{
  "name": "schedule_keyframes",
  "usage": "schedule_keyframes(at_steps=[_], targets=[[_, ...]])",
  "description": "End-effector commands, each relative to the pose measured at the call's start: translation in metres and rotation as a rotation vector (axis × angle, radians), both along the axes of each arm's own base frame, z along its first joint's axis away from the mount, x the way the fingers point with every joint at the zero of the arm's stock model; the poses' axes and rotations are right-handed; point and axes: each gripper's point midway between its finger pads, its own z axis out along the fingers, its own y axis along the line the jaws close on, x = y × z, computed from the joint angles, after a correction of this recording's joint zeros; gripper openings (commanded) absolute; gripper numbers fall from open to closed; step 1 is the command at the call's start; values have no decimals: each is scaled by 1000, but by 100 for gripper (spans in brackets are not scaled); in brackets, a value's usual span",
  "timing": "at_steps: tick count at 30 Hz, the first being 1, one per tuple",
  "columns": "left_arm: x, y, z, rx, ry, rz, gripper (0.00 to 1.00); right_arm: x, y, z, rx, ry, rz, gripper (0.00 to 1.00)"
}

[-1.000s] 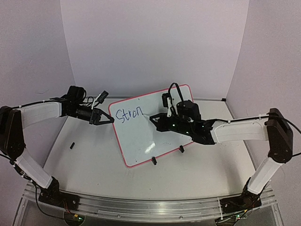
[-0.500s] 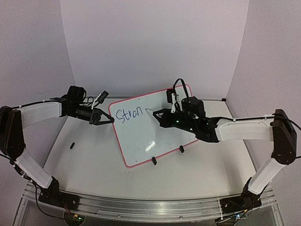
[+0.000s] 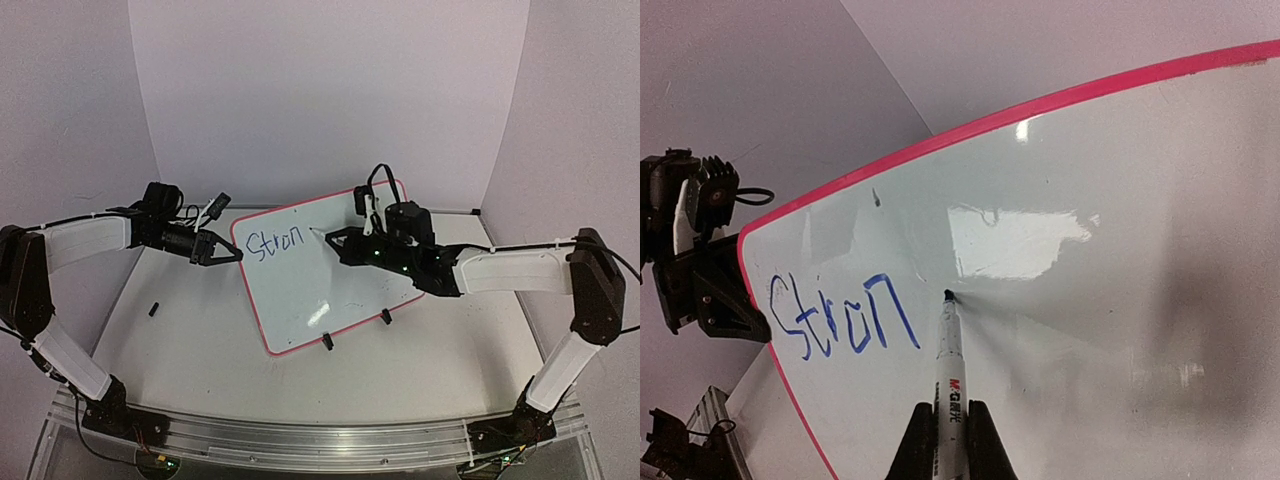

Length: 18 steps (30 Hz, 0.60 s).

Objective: Write a sentence on the whiteboard
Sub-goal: Write on the whiteboard with the whiteboard.

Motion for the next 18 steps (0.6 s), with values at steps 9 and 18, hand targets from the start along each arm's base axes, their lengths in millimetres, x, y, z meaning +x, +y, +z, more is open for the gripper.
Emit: schedule_keyframes(at_steps=[9,18], targets=[[10,-1,20,13,-142,-7,0,4,13,13,38,-32,47,0],[10,-1,19,14,-139,-7,0,-7,-1,-7,19,14,31,0]])
